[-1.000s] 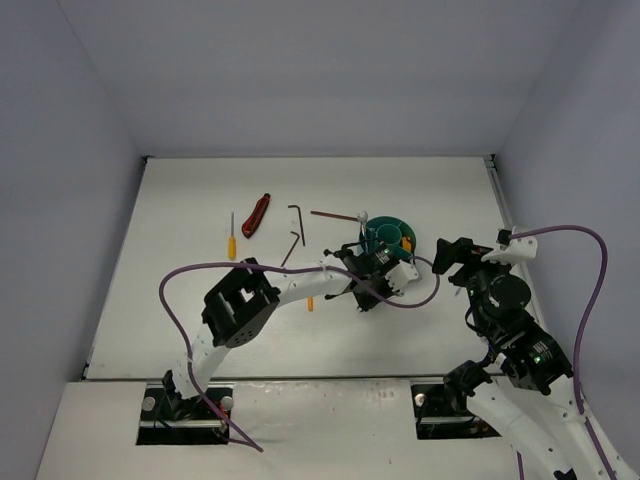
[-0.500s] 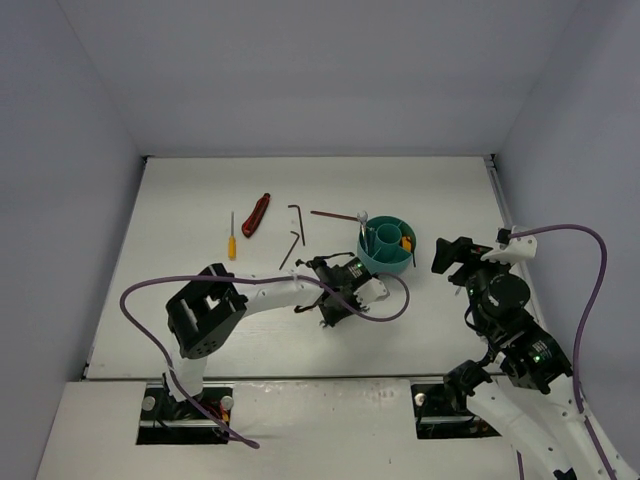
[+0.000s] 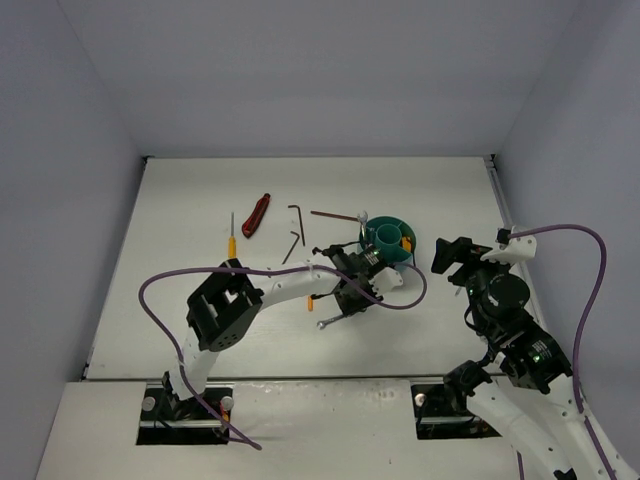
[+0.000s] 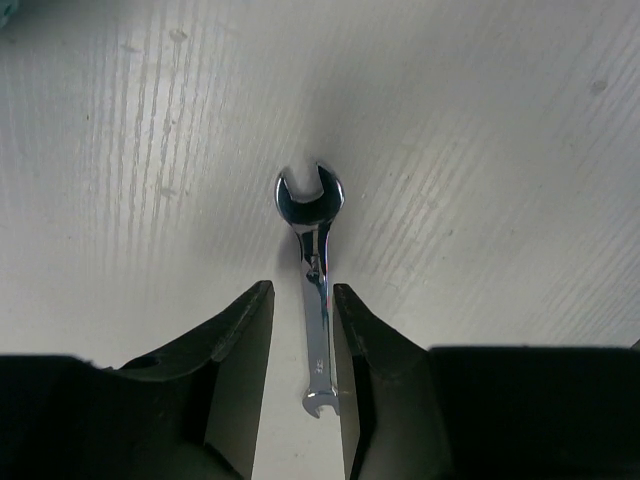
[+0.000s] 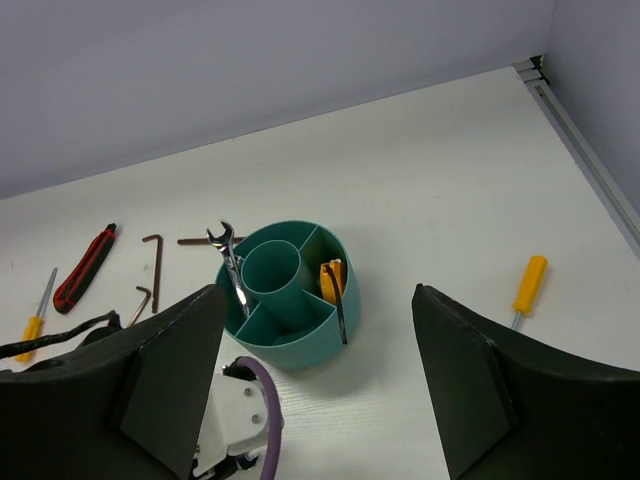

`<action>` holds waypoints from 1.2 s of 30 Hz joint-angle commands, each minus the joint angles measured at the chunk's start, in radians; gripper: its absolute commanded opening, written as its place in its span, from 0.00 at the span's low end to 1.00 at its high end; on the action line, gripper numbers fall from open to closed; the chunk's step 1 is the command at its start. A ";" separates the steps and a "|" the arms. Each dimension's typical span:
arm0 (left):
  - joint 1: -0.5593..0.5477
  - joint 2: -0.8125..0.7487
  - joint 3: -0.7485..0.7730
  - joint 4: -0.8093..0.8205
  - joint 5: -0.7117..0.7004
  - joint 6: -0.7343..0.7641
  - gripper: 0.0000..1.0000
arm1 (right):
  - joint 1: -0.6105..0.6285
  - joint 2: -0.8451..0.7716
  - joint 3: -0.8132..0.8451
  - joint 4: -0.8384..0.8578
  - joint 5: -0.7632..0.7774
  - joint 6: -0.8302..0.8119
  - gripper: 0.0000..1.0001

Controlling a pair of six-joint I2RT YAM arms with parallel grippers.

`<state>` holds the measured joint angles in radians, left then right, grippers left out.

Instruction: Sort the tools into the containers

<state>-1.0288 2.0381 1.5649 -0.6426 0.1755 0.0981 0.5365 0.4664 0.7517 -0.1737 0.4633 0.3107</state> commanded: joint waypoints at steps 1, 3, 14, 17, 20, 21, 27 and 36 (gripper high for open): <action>0.014 0.017 0.081 -0.053 0.038 0.028 0.27 | 0.002 0.000 0.021 0.080 0.011 0.002 0.72; 0.018 0.031 0.087 -0.065 0.039 0.026 0.27 | 0.002 -0.004 0.020 0.079 0.011 0.001 0.72; 0.023 0.027 0.058 -0.150 0.020 0.019 0.26 | 0.002 0.013 0.019 0.079 0.015 0.007 0.72; 0.021 0.026 0.046 -0.152 0.028 0.023 0.26 | 0.002 0.024 0.021 0.079 0.014 0.007 0.72; 0.017 0.032 0.046 -0.152 0.043 0.022 0.26 | 0.002 0.026 0.024 0.079 0.017 0.005 0.72; 0.013 0.033 0.044 -0.152 0.048 0.022 0.26 | 0.002 0.025 0.025 0.079 0.017 0.005 0.72; 0.006 0.048 0.035 -0.170 0.056 0.023 0.21 | 0.002 0.022 0.023 0.079 0.020 0.007 0.72; 0.007 0.052 0.011 -0.181 0.071 0.023 0.06 | 0.002 0.019 0.019 0.079 0.017 0.008 0.72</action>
<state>-1.0149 2.1027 1.6113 -0.7623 0.2117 0.1080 0.5365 0.4694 0.7517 -0.1735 0.4637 0.3111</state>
